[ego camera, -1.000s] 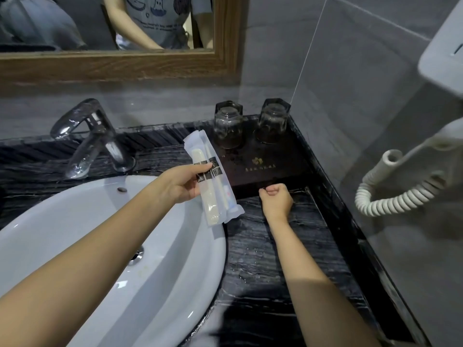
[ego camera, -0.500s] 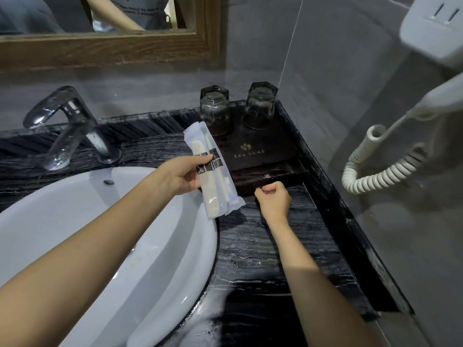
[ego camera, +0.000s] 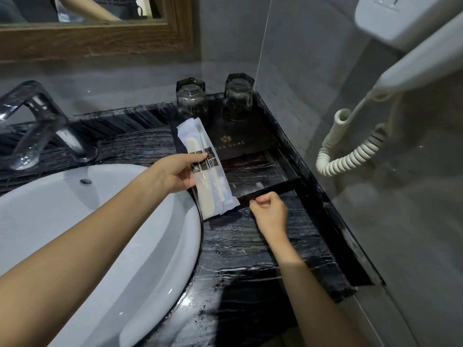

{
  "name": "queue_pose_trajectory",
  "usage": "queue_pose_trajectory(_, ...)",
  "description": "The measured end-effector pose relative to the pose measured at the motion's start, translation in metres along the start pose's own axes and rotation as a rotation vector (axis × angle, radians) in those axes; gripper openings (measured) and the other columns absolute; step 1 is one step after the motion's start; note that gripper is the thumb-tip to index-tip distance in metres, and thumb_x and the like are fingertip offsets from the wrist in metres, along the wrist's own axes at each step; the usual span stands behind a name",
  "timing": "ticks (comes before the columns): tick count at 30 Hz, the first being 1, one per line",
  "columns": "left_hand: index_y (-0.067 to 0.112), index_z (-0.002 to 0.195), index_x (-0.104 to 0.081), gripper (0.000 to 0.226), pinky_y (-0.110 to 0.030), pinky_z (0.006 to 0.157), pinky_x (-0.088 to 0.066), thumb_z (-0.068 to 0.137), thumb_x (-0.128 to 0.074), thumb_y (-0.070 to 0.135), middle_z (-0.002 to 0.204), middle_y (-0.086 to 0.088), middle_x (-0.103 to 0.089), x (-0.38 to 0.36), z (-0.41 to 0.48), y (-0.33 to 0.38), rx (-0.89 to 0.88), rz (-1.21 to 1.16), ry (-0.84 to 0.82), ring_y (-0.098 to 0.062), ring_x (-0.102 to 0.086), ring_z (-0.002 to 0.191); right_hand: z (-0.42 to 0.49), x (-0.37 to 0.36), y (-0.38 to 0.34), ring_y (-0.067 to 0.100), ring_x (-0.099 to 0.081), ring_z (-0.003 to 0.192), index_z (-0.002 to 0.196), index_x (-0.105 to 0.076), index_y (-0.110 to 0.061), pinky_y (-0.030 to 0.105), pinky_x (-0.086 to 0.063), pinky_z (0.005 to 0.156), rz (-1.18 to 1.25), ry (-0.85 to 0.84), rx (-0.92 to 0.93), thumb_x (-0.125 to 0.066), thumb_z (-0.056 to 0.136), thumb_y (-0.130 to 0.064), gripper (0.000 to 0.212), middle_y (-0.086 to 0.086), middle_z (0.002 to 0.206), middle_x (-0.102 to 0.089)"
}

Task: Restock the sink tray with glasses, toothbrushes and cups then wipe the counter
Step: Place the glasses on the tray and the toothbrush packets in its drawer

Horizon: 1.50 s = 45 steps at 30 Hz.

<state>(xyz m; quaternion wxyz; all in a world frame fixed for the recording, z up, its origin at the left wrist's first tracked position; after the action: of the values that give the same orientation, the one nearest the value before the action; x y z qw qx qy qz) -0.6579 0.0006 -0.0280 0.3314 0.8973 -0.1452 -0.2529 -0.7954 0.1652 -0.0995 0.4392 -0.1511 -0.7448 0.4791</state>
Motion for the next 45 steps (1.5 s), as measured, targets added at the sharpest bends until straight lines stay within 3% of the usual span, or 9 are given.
queue_pose_trajectory(13, 0.007, 0.083, -0.064, 0.009, -0.027, 0.05, -0.058, 0.087, -0.056, 0.005, 0.064, -0.005, -0.073, -0.022, 0.0, -0.013, 0.02, 0.0, -0.042, -0.014, -0.07, 0.058, -0.023, 0.019, 0.007, 0.015, -0.057, 0.076, 0.083, -0.056, -0.01, 0.015, -0.042, 0.061, -0.046, -0.088, 0.04, -0.067, 0.083, -0.014, 0.012, -0.002, 0.077, -0.057)
queue_pose_trajectory(17, 0.007, 0.082, -0.064, 0.008, -0.028, 0.049, -0.058, 0.086, -0.057, 0.004, 0.064, -0.005, -0.073, -0.029, -0.002, -0.018, 0.025, 0.002, -0.06, -0.014, -0.07, 0.058, -0.037, 0.035, -0.02, 0.013, -0.054, 0.085, 0.093, -0.058, -0.011, 0.02, -0.04, 0.07, -0.205, 0.052, 0.201, -0.056, 0.091, -0.025, 0.014, -0.001, 0.095, -0.054)
queue_pose_trajectory(21, 0.006, 0.082, -0.064, 0.007, -0.029, 0.056, -0.06, 0.085, -0.058, 0.005, 0.067, -0.006, -0.073, -0.045, -0.005, -0.018, 0.008, 0.003, -0.115, -0.015, -0.071, 0.06, -0.027, 0.037, -0.063, 0.005, -0.058, 0.084, 0.108, -0.064, -0.008, 0.011, -0.044, 0.069, 0.171, -0.253, 0.057, -0.057, 0.09, -0.036, 0.034, 0.002, 0.099, -0.066)
queue_pose_trajectory(25, 0.007, 0.088, -0.065, 0.007, -0.03, 0.064, -0.06, 0.085, -0.059, 0.008, 0.072, -0.007, -0.073, -0.052, -0.006, -0.014, -0.021, 0.008, -0.156, -0.016, -0.071, 0.065, -0.022, 0.03, -0.076, 0.033, -0.053, 0.071, 0.103, -0.055, 0.017, 0.03, -0.041, 0.069, 0.24, -0.328, 0.014, -0.061, 0.088, -0.026, 0.046, 0.028, 0.082, -0.058)
queue_pose_trajectory(27, 0.007, 0.089, -0.065, 0.007, -0.031, 0.064, -0.06, 0.085, -0.059, 0.009, 0.074, -0.007, -0.074, -0.051, -0.007, -0.013, -0.019, -0.014, -0.16, -0.017, -0.072, 0.067, -0.022, 0.031, -0.076, 0.048, -0.055, 0.098, 0.103, -0.055, 0.018, 0.046, -0.052, 0.082, 0.255, -0.282, -0.004, -0.062, 0.088, -0.021, 0.043, 0.038, 0.108, -0.058)
queue_pose_trajectory(29, 0.007, 0.088, -0.065, 0.007, -0.032, 0.066, -0.06, 0.085, -0.059, 0.009, 0.075, -0.008, -0.074, -0.052, -0.01, -0.013, -0.017, -0.04, -0.163, -0.018, -0.072, 0.068, -0.021, 0.032, -0.08, 0.046, -0.048, 0.111, 0.103, -0.057, 0.016, 0.055, -0.043, 0.094, 0.269, -0.272, -0.031, -0.062, 0.088, -0.02, 0.04, 0.037, 0.116, -0.053)
queue_pose_trajectory(38, 0.005, 0.086, -0.062, 0.016, -0.03, 0.06, -0.06, 0.088, -0.05, -0.005, 0.078, -0.01, -0.073, -0.043, -0.015, -0.011, -0.091, -0.067, -0.105, -0.018, -0.072, 0.068, -0.011, 0.034, -0.083, 0.018, -0.064, 0.09, 0.1, -0.071, -0.008, 0.01, -0.041, 0.062, 0.325, -0.258, -0.089, -0.063, 0.088, -0.018, 0.018, 0.002, 0.09, -0.071)
queue_pose_trajectory(40, 0.005, 0.092, -0.063, 0.016, -0.029, 0.06, -0.06, 0.087, -0.051, -0.005, 0.086, -0.009, -0.072, -0.038, -0.014, -0.011, -0.101, -0.039, -0.073, -0.015, -0.072, 0.069, -0.009, 0.036, -0.084, 0.007, -0.062, 0.085, 0.102, -0.072, -0.009, 0.012, -0.044, 0.065, 0.343, -0.269, -0.092, -0.065, 0.086, -0.016, 0.018, -0.006, 0.087, -0.069)
queue_pose_trajectory(45, -0.004, 0.1, -0.059, 0.017, -0.027, 0.058, -0.059, 0.09, -0.045, -0.005, 0.078, -0.012, -0.075, -0.019, -0.018, -0.007, -0.077, -0.095, -0.077, -0.018, -0.073, 0.071, 0.004, 0.053, -0.077, 0.018, -0.065, 0.092, 0.104, -0.071, -0.006, 0.029, -0.052, 0.084, 0.323, -0.254, -0.108, -0.067, 0.083, -0.009, 0.021, 0.006, 0.099, -0.071)
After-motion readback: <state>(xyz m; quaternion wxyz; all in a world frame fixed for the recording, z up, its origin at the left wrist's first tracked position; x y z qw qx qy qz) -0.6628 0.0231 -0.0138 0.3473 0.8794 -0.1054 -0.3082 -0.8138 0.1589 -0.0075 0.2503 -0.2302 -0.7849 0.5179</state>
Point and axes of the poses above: each hand's wrist, its own z-axis towards the middle knuckle, its own x-axis out of the back of the hand, y = z × x, the point moved 2 cm from there along z, towards the middle knuckle
